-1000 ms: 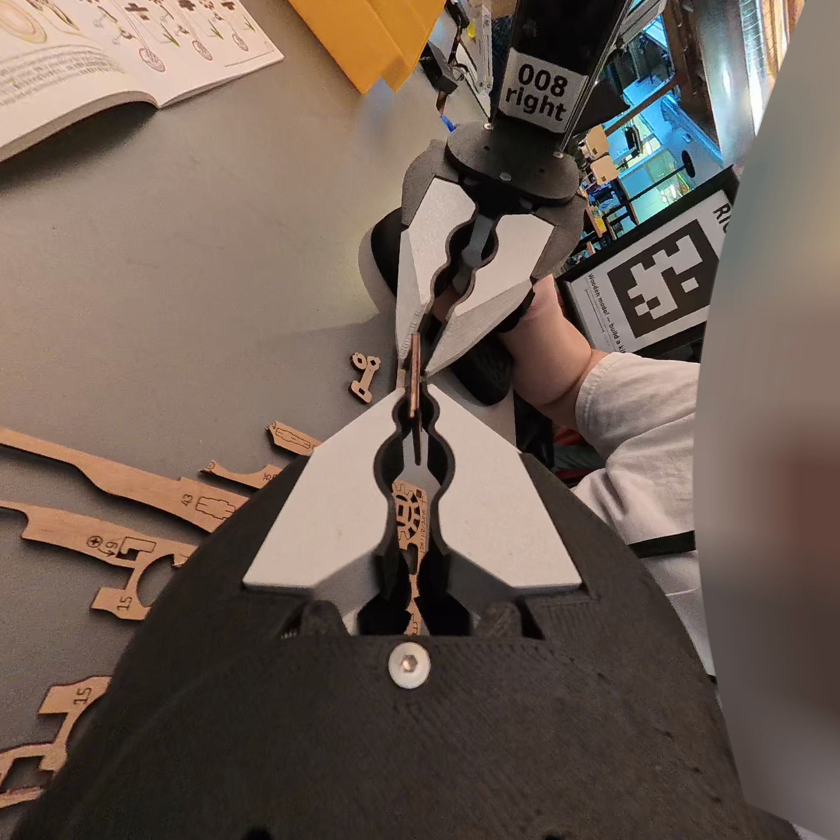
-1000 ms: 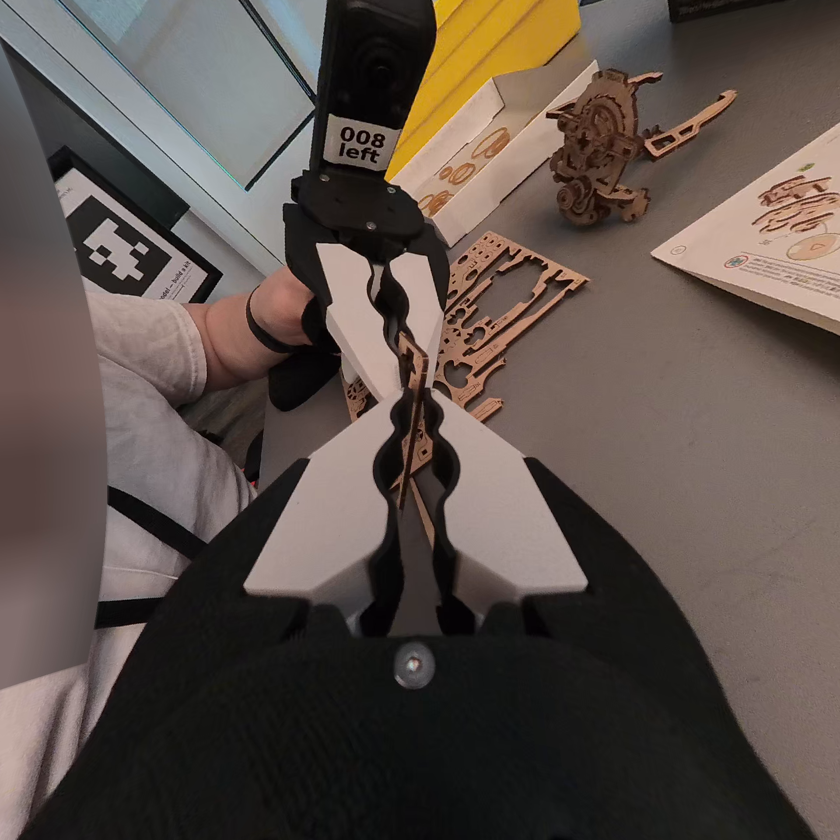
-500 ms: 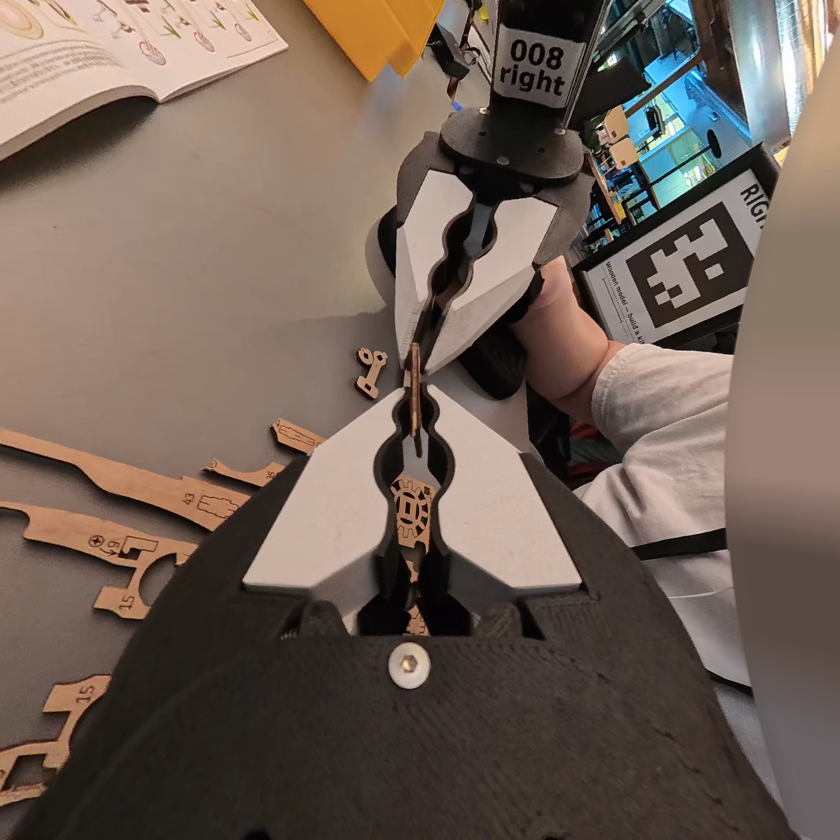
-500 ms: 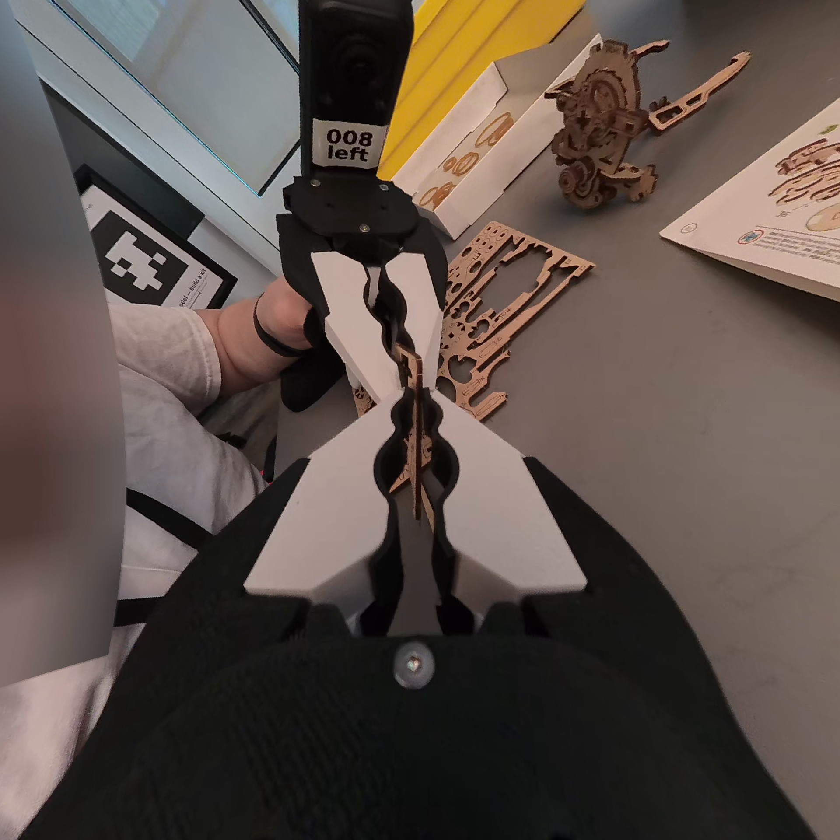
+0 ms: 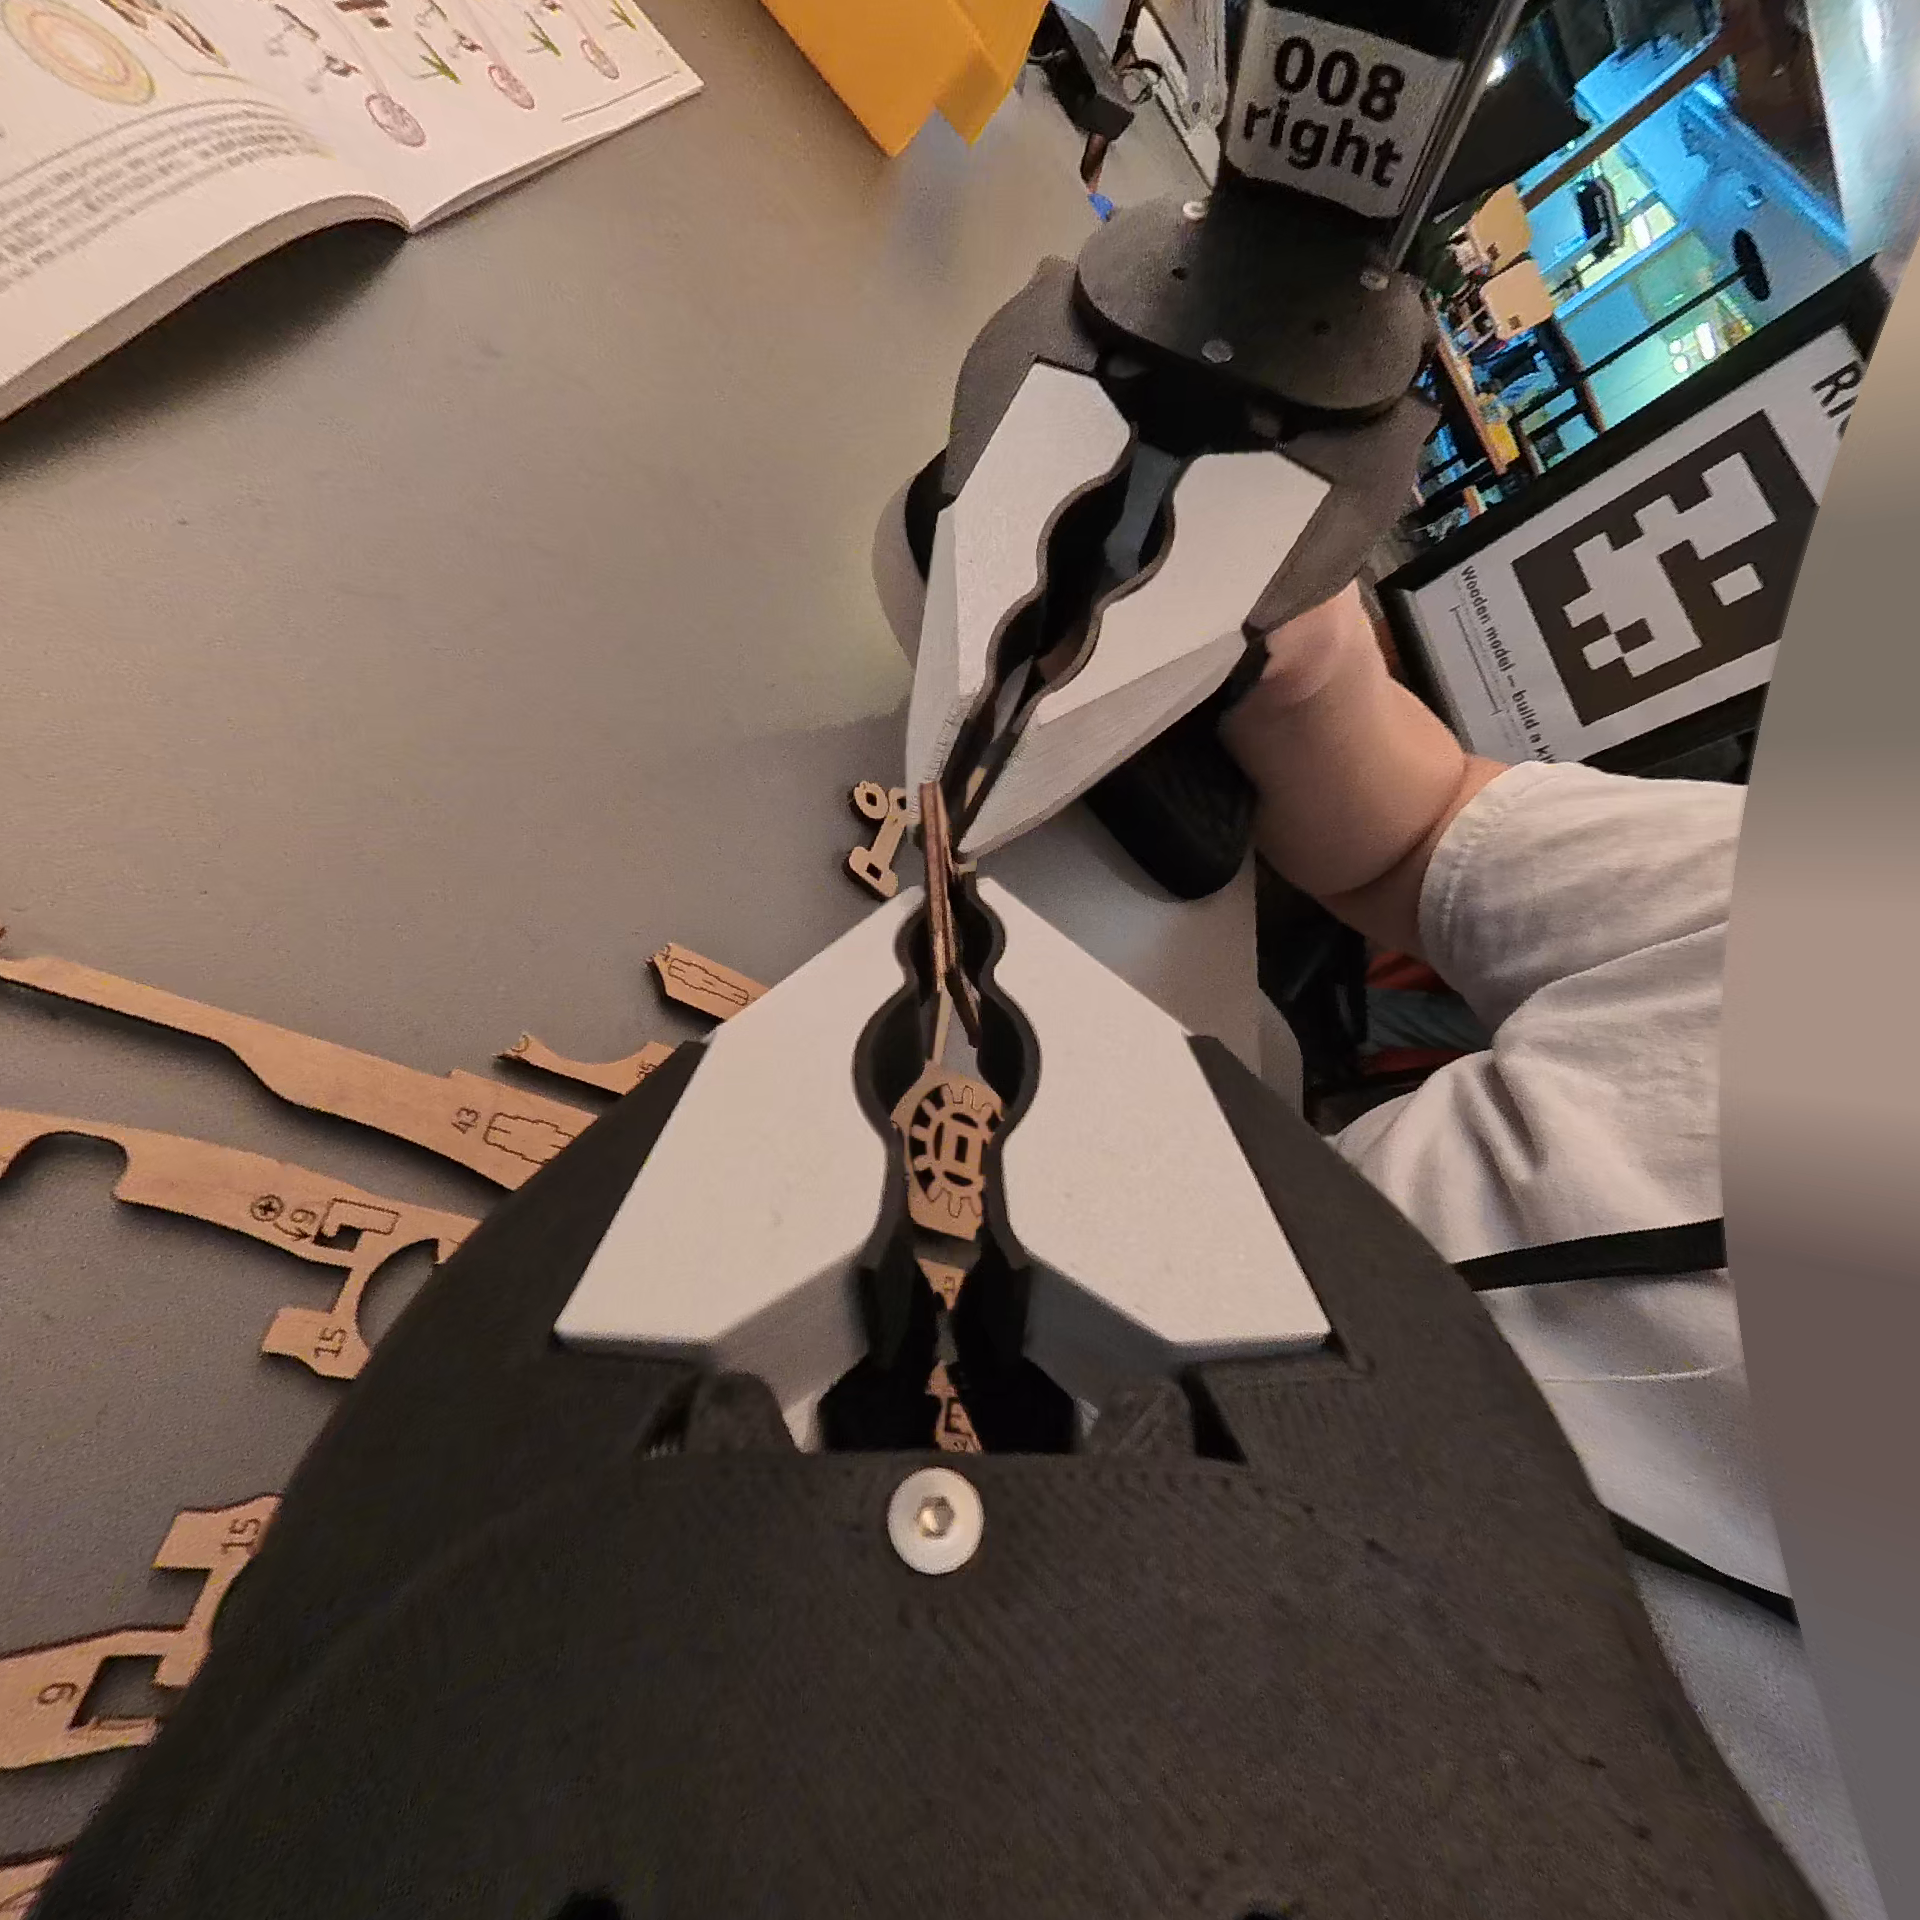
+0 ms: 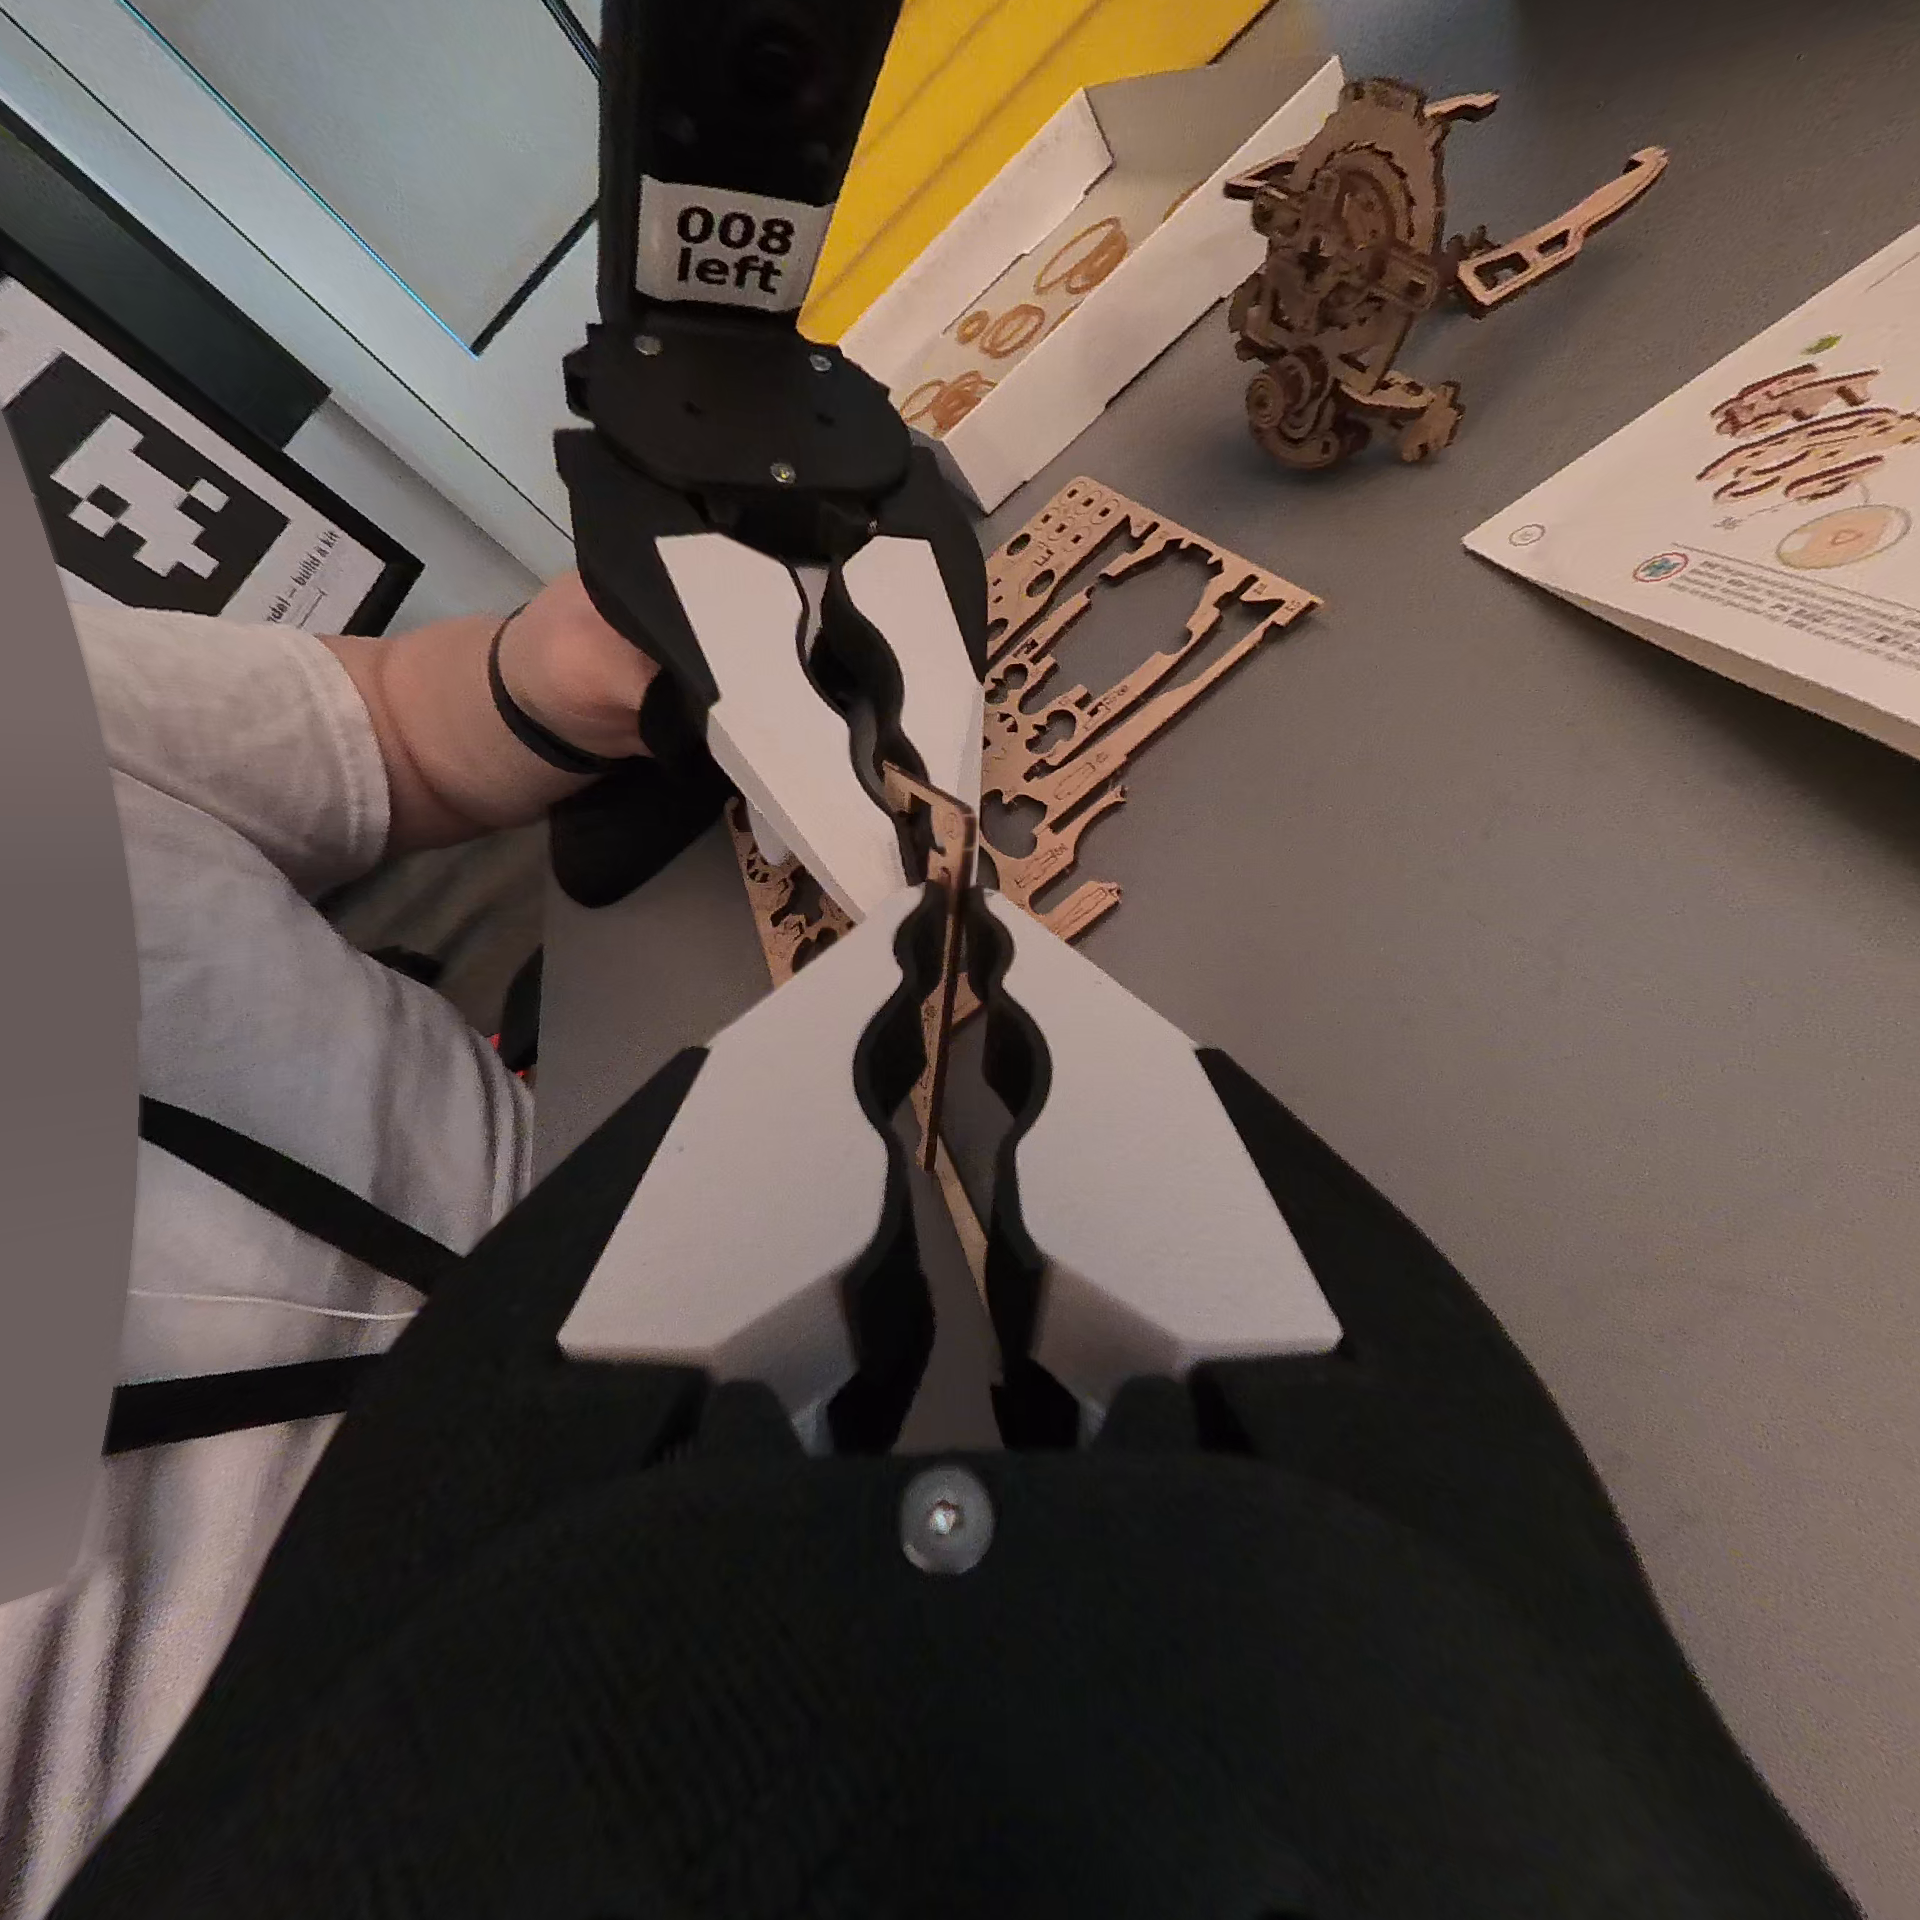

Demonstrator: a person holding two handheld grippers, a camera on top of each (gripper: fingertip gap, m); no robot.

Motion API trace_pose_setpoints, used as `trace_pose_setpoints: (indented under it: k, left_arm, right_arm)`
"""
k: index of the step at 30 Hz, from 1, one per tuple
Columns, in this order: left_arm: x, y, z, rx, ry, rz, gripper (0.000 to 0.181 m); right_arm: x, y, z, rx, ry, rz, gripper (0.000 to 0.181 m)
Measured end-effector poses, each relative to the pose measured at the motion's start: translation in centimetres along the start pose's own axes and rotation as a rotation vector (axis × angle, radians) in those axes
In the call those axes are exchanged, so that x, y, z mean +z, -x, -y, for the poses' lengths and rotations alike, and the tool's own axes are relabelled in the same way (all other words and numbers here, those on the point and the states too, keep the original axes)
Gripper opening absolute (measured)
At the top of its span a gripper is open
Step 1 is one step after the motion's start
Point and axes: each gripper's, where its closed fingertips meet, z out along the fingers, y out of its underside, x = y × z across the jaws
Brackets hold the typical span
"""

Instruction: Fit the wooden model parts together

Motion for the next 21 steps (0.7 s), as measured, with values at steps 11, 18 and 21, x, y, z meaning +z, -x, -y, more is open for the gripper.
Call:
trace_pose_setpoints:
  k: [11,18,21]
  left_arm:
    - [0.0,-0.6,-0.4,0.036,0.010,-0.064,0.000]
    - [0.2,-0.1,-0.6,0.035,0.031,0.001,0.001]
    - [0.2,0.1,-0.6,0.049,0.018,0.044,0.001]
  right_arm:
    - [-0.1,0.7,-0.2,0.065,0.008,0.092,0.000]
    - [0.2,0.1,-0.5,0.056,0.028,0.040,0.001]
    - [0.3,-0.2,-0.6,0.052,0.033,0.016,0.001]
